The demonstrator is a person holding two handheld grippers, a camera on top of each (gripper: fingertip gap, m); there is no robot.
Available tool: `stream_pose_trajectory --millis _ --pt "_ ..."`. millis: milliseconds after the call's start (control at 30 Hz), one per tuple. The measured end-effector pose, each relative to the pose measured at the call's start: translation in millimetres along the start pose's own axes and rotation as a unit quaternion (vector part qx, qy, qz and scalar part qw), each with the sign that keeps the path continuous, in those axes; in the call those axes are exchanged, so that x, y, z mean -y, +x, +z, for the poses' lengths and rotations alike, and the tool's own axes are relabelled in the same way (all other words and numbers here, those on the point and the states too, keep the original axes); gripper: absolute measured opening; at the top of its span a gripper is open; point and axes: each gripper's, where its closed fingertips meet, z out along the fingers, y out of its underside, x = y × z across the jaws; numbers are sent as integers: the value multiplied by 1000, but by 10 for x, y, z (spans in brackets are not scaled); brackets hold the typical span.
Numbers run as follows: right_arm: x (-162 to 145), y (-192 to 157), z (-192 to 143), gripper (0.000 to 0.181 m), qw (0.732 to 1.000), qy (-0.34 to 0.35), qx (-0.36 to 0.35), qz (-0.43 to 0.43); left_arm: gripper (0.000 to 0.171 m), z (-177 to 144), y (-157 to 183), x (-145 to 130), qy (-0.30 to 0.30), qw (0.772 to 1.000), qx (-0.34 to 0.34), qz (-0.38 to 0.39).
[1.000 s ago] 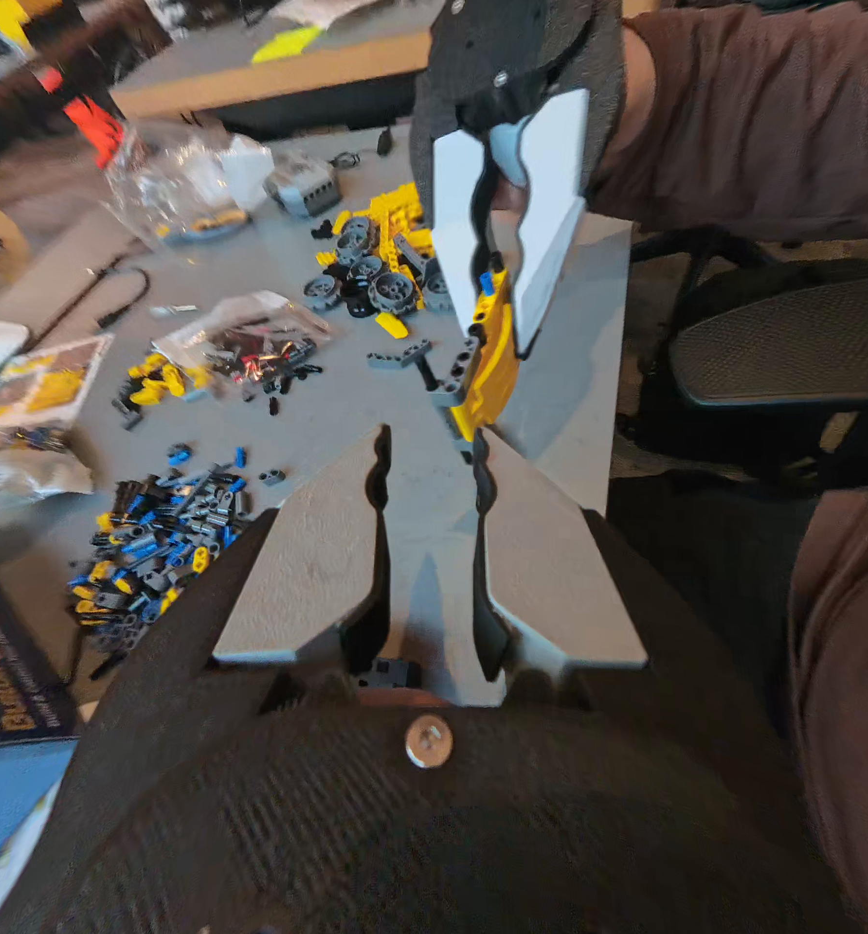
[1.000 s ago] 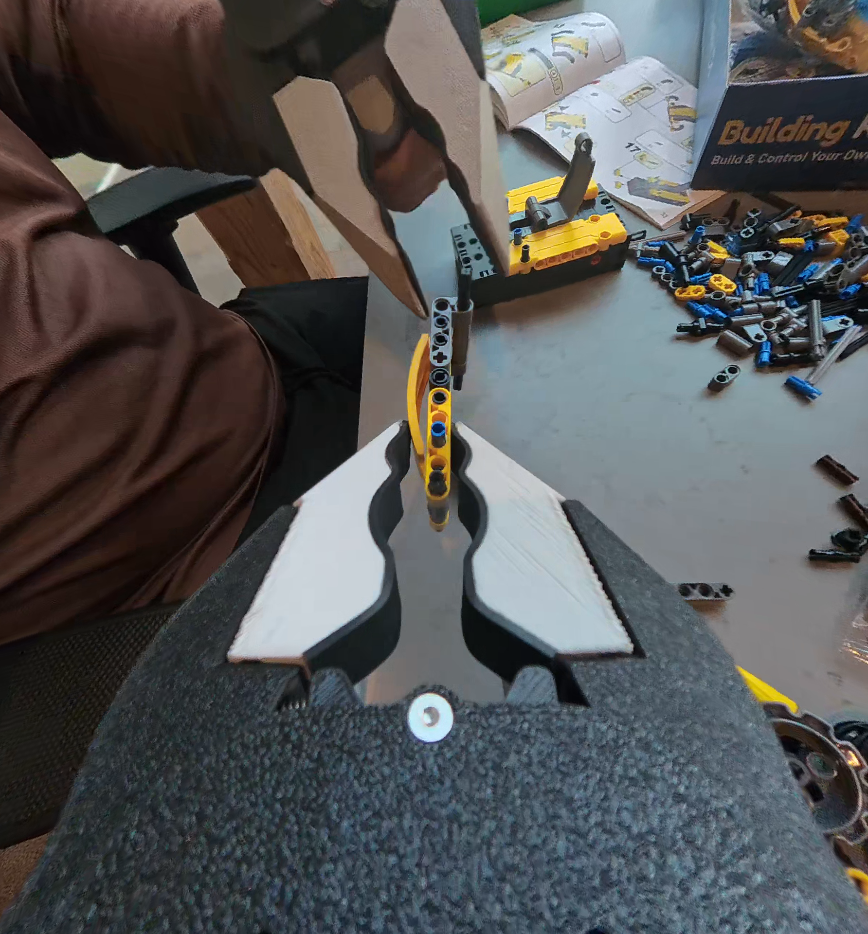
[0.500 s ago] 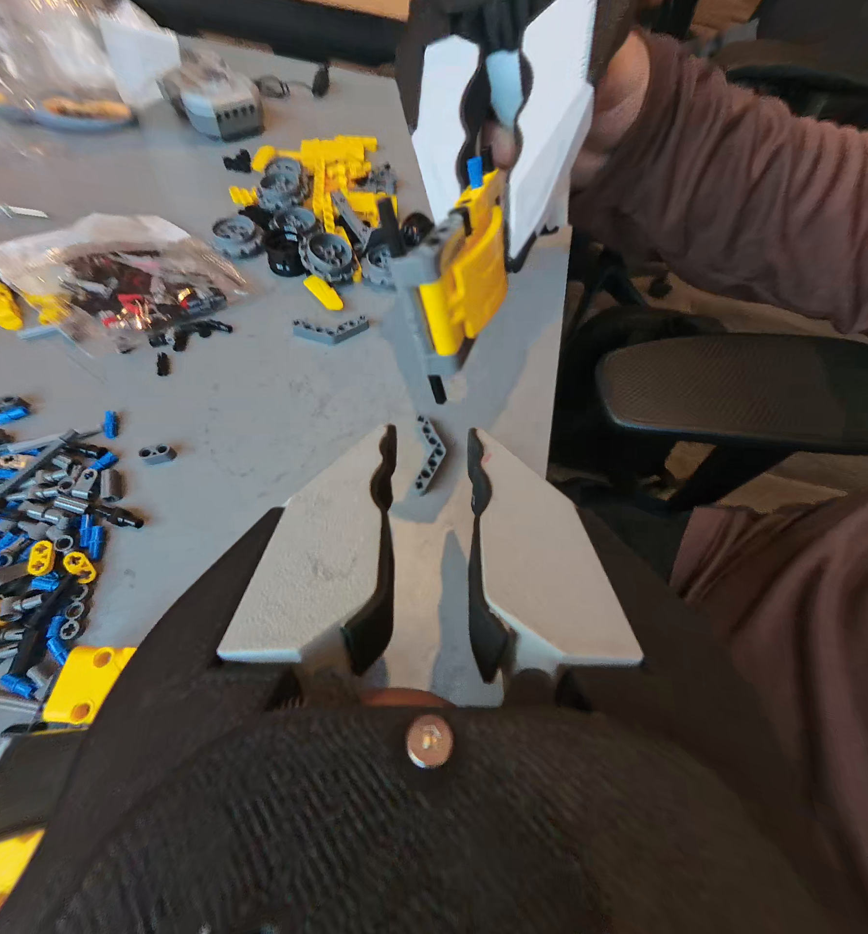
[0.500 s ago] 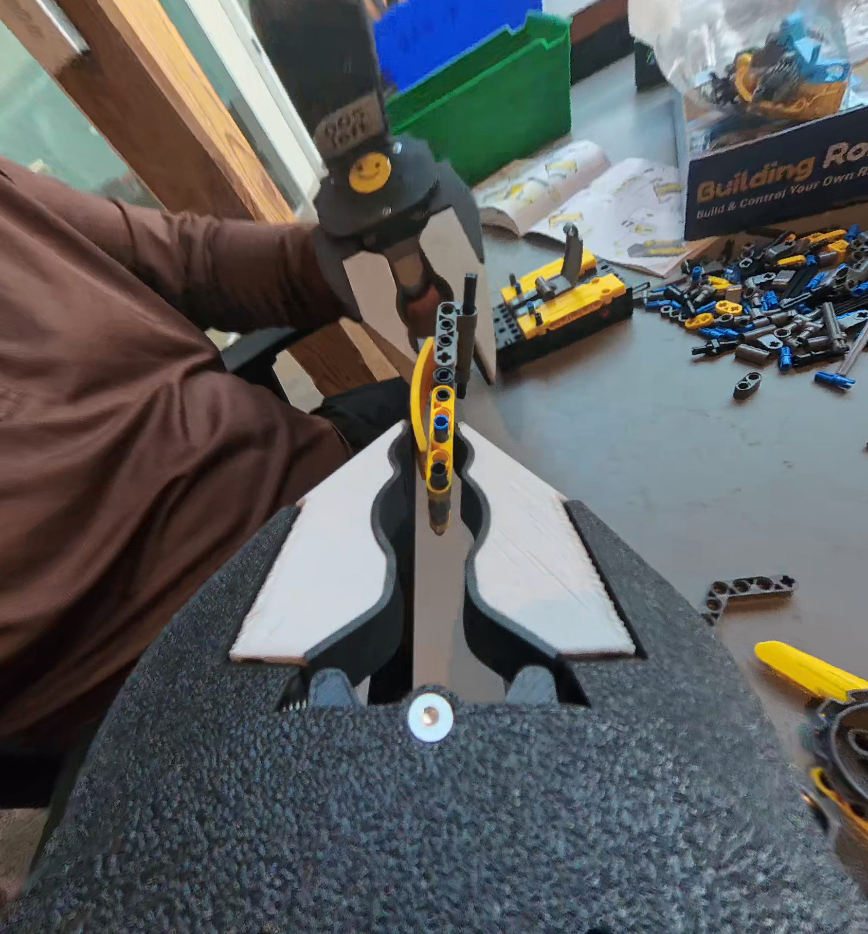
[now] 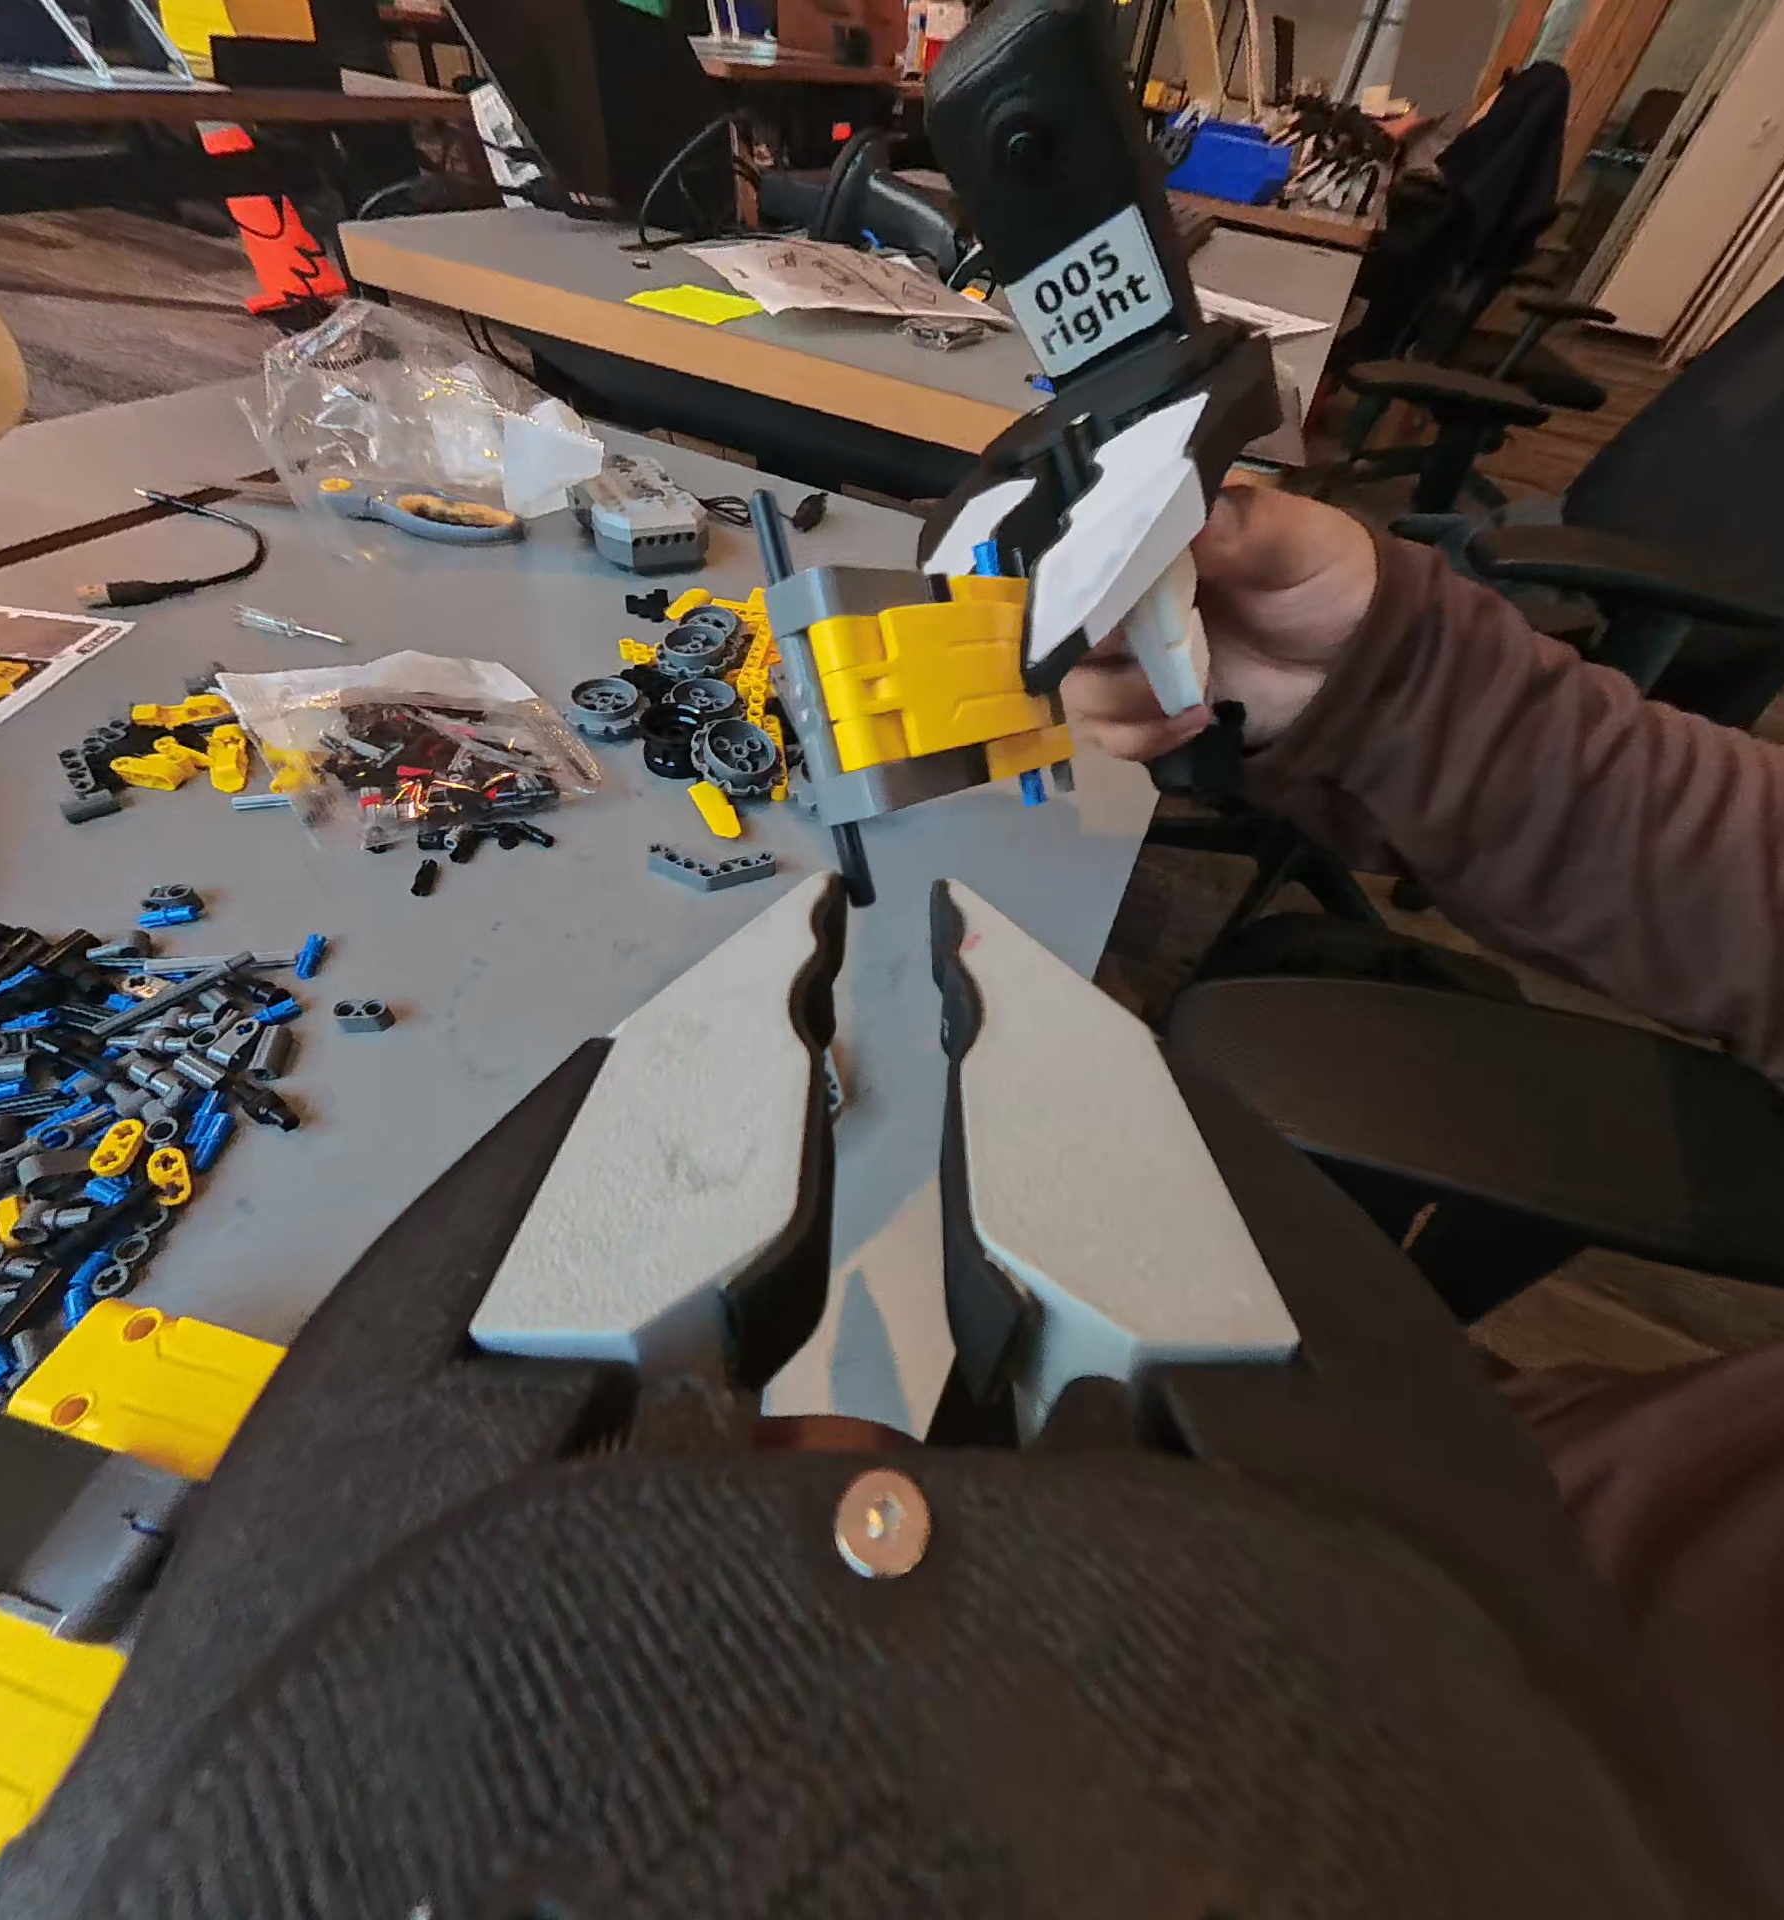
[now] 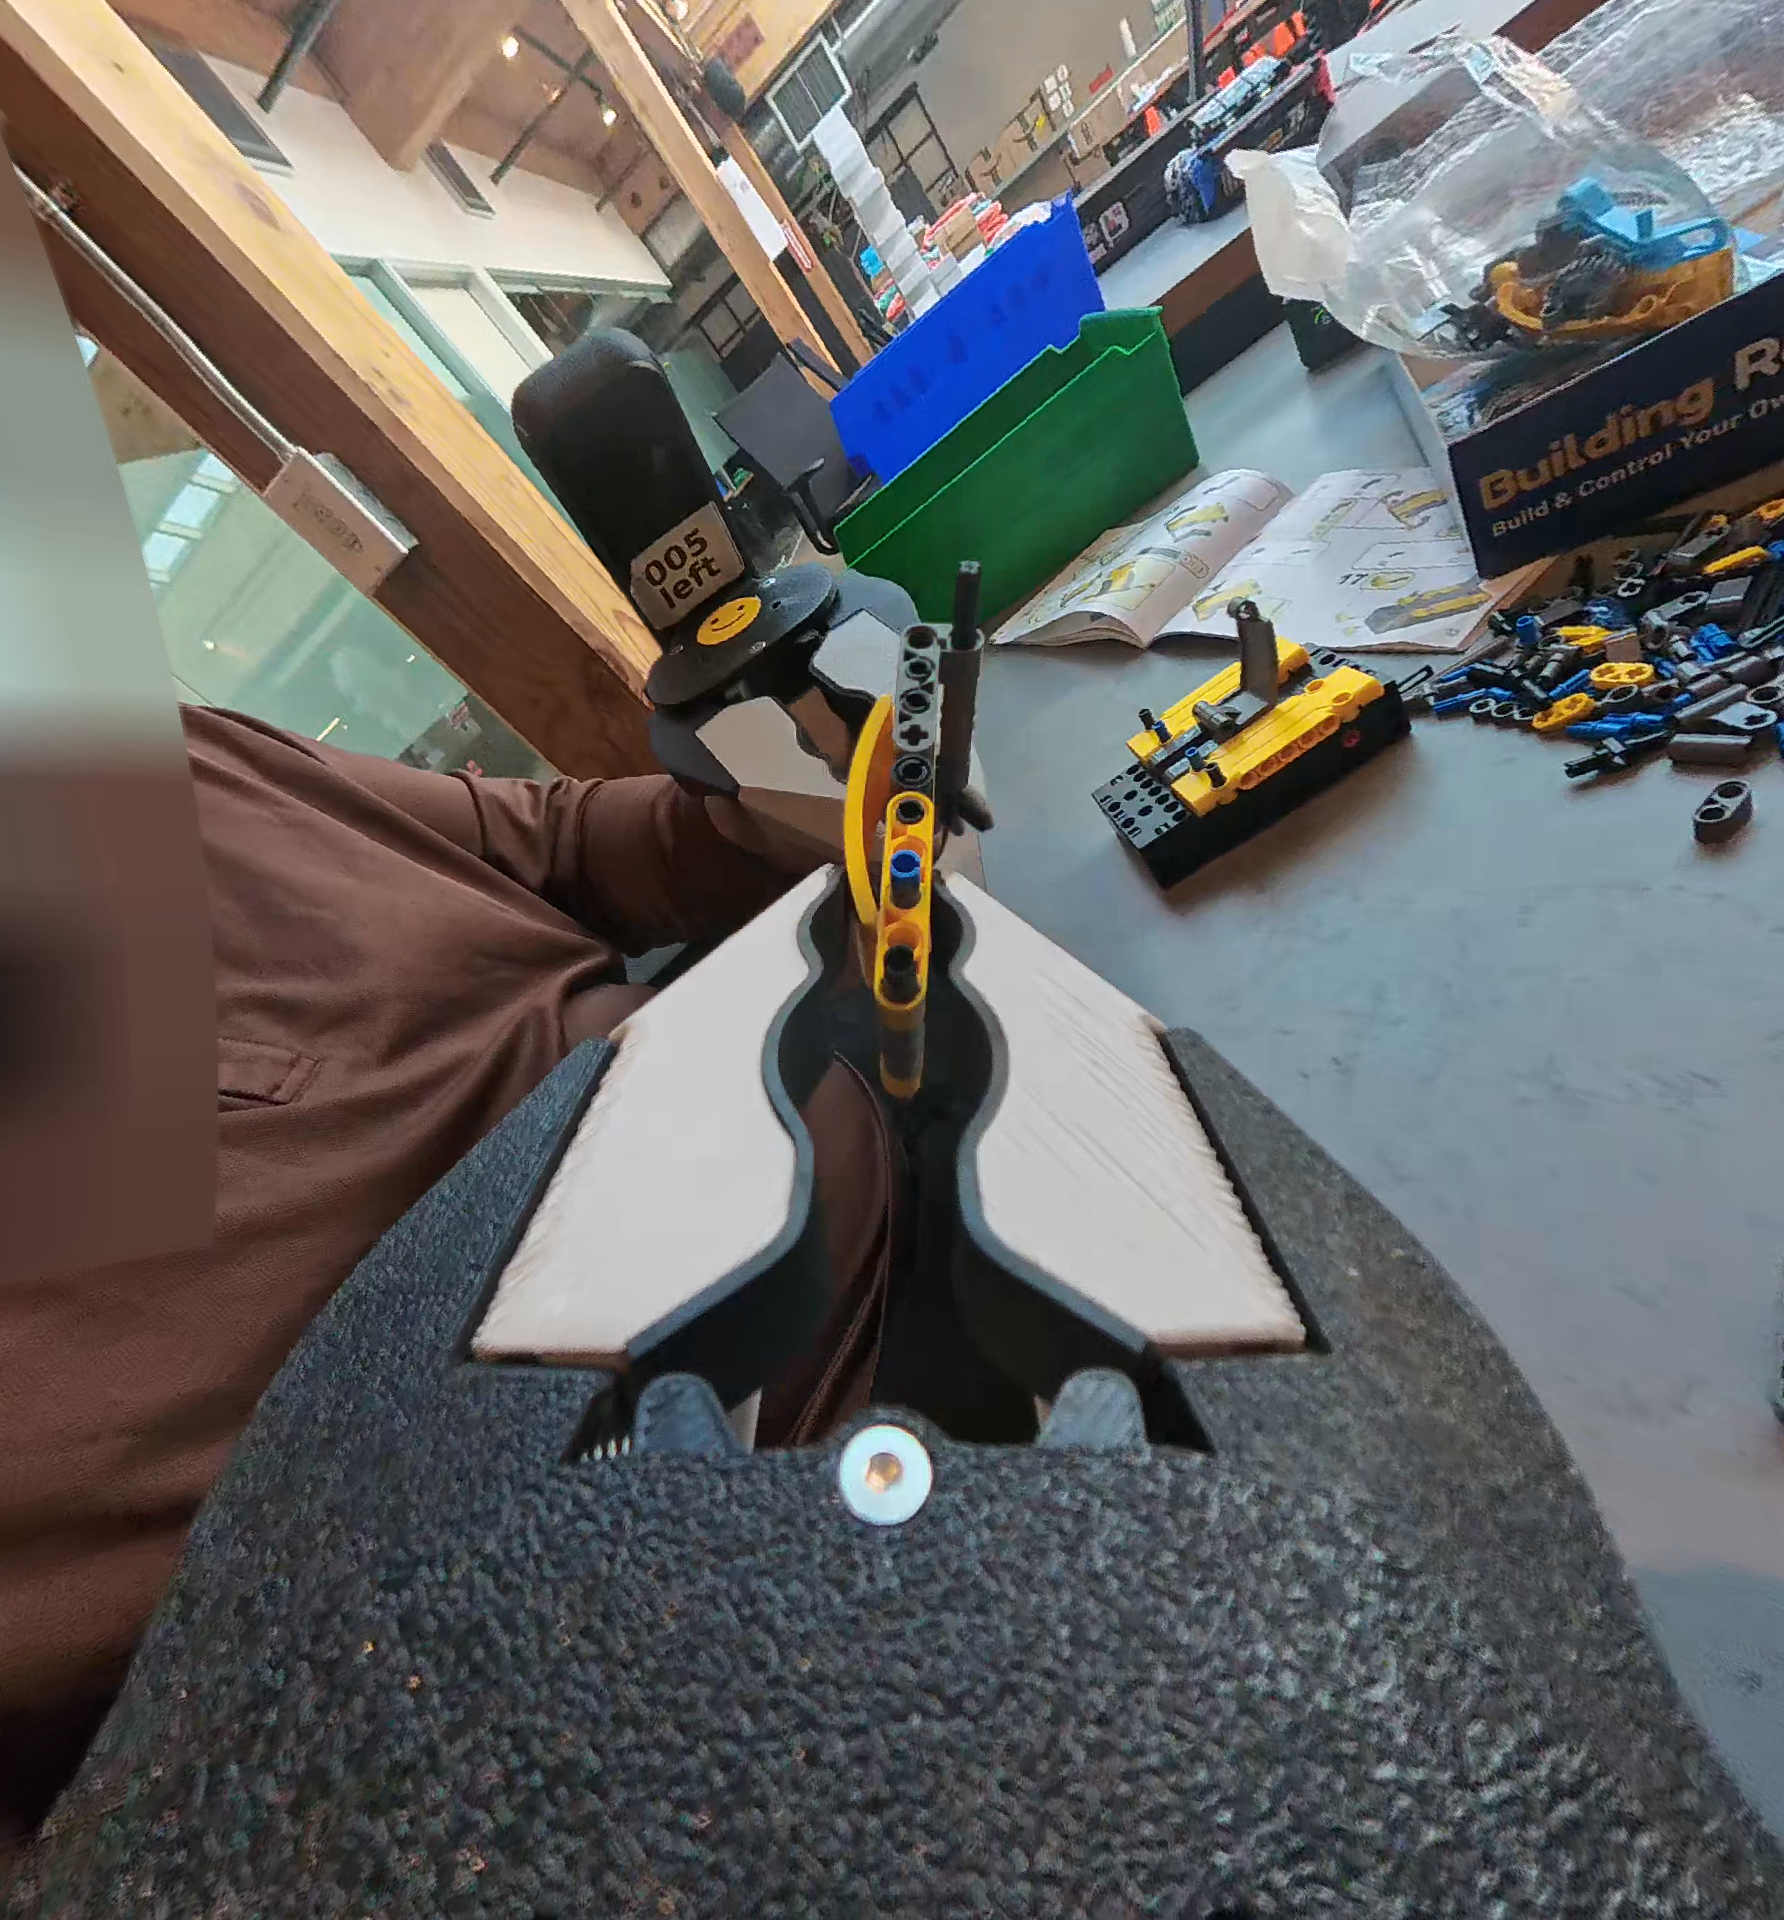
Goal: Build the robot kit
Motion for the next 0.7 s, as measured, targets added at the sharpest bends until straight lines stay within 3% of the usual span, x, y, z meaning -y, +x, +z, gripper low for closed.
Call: stream_pose_trajectory --millis 167,367,467,600,700 --pt "9 -36 29 14 1000 2 2 -3 2 -14 -41 -6 1 1000 9 -16" --pt "36 -178 7 14 999 11 48 6 1 -96 120 119 40 986 -99 -128" --pt "74 -301 -14 14 996 21 85 15 1 -160 268 213 62 960 -186 -199" --pt "116 -420 -9 14 993 31 114 23 1 -259 392 344 97 898 -298 -310" --pt "116 -439 -8 14 993 29 111 20 1 -258 418 326 100 888 -313 -322"
